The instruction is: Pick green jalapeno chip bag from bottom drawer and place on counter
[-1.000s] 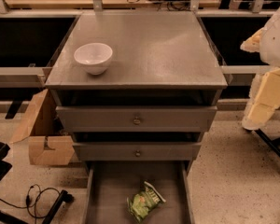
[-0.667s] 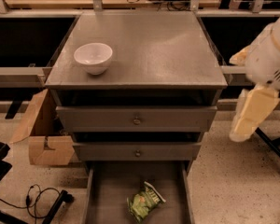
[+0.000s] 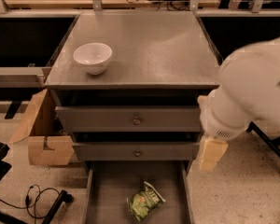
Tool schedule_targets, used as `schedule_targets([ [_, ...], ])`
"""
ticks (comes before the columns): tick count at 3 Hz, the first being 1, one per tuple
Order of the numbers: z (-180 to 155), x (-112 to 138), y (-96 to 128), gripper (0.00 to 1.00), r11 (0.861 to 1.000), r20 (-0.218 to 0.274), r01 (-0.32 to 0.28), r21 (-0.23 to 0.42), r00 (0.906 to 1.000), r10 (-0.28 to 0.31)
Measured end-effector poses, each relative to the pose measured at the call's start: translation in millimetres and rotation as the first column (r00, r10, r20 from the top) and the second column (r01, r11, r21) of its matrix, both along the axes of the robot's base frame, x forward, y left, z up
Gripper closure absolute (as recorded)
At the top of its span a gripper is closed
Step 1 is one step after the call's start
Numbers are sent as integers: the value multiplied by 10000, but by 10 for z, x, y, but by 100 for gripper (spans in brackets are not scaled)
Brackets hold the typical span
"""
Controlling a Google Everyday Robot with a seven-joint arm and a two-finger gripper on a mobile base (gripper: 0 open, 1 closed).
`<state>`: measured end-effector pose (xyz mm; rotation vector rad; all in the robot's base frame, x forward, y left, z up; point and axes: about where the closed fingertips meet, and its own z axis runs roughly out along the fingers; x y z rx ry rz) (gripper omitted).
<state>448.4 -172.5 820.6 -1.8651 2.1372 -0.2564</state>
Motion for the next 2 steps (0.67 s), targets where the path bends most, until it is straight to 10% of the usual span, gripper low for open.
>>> schedule_targets([
  [2,-1567,122,342,0,9887,15,-735,-1305,9972,743],
])
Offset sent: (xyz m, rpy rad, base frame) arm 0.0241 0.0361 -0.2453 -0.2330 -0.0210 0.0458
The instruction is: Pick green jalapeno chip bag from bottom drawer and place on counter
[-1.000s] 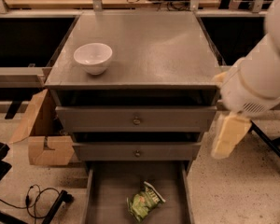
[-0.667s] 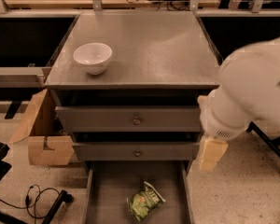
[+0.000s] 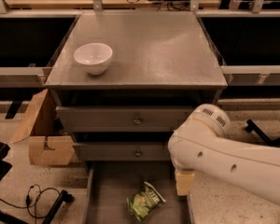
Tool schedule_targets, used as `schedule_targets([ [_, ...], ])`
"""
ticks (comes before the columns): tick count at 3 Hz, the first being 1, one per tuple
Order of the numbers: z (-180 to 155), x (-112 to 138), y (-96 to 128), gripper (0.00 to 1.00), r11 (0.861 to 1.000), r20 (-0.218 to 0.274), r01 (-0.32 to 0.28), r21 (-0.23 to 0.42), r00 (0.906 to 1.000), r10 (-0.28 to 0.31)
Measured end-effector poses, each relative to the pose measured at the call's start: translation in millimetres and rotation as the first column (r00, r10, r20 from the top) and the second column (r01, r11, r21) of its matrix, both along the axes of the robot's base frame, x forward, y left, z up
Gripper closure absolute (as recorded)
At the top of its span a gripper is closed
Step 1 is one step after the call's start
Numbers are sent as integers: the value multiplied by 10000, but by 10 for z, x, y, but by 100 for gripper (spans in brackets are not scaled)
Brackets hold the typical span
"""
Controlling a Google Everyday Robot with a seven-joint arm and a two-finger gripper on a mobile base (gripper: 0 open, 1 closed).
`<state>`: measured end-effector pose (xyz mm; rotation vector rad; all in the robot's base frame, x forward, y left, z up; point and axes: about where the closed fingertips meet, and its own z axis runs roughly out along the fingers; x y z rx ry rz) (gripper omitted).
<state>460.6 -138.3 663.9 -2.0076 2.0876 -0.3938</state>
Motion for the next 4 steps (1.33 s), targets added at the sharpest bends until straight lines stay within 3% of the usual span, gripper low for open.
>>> schedule_targets([
  [1,-17,64,-112,0,9989,372,331,-343,9988,-318],
  [2,-14,66,-112,0,9989,378,334,-340,9988,-321],
  [3,-422,188,104,0,9999,303,89,54,9995,-91],
  [4,-1239,419,550,0,9978,-74,-366,549,9993,370],
])
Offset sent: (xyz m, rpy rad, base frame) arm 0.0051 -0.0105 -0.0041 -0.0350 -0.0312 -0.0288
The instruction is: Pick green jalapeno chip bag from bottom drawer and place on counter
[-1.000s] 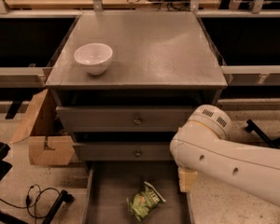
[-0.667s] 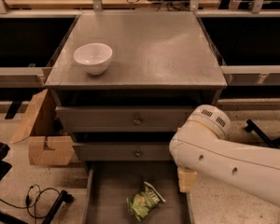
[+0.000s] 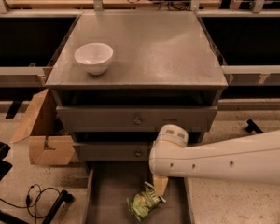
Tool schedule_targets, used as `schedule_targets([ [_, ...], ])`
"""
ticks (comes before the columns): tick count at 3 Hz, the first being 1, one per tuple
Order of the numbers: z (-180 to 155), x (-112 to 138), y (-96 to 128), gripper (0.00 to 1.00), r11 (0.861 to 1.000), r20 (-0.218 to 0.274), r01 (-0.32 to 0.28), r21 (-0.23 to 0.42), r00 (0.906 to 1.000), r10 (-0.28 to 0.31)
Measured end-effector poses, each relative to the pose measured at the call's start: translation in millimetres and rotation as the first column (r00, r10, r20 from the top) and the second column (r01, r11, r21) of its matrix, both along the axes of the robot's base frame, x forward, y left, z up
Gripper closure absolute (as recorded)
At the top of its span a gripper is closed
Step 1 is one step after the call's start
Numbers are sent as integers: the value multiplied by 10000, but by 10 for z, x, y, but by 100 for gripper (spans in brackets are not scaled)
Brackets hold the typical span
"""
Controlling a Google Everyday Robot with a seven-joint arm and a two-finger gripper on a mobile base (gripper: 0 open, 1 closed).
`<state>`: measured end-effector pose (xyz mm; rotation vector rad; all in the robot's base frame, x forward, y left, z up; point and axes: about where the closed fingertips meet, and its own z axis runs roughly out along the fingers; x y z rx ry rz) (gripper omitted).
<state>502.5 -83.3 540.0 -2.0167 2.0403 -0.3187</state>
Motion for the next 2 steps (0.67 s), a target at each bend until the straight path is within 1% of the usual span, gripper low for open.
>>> schedule_targets([
  [1,-1023,204,351,0,9995,-494,-210,220,9985,221],
  [2,-1687,105,376,0,9978,-1014,-656,-13,9927,651],
])
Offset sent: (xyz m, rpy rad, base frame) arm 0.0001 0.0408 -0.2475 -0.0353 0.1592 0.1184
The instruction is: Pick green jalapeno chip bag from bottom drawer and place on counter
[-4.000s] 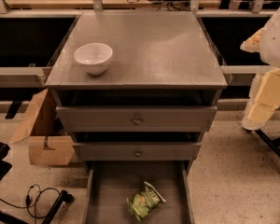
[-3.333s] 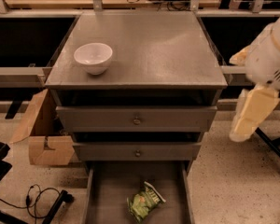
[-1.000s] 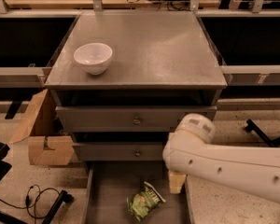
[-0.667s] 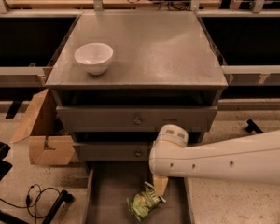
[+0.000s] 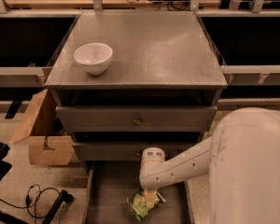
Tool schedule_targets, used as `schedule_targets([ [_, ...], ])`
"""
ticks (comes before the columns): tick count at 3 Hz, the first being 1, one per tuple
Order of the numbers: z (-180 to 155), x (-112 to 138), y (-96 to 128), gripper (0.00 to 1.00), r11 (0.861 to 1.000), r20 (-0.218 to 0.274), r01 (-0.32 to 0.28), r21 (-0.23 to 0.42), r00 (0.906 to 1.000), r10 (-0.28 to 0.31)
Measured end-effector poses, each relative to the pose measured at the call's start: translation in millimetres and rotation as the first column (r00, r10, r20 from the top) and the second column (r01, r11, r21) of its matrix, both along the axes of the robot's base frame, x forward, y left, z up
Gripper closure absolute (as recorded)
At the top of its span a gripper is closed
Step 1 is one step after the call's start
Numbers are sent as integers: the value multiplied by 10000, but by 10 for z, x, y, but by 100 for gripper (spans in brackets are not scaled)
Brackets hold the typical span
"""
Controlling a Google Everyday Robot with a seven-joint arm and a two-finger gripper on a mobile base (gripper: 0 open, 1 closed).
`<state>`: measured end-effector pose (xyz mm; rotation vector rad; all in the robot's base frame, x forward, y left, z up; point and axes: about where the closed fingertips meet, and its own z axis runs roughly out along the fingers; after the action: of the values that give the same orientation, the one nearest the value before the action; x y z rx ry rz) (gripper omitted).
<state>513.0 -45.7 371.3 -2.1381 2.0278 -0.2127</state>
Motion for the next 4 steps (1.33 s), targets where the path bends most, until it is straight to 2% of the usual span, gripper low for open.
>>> schedule_targets([
  [1,-549,-233,-13,0,9998,-776,-27,-213,9970,11],
  [2,-645,-314,-16,0,9998,-977,-34,-216,9952,13],
  [3,-893,-246,124,0,9955,-986,-919,-224,9911,892],
  [4,-1367,-94,263,0,9812,-1211,-1931,-48,9741,1911],
])
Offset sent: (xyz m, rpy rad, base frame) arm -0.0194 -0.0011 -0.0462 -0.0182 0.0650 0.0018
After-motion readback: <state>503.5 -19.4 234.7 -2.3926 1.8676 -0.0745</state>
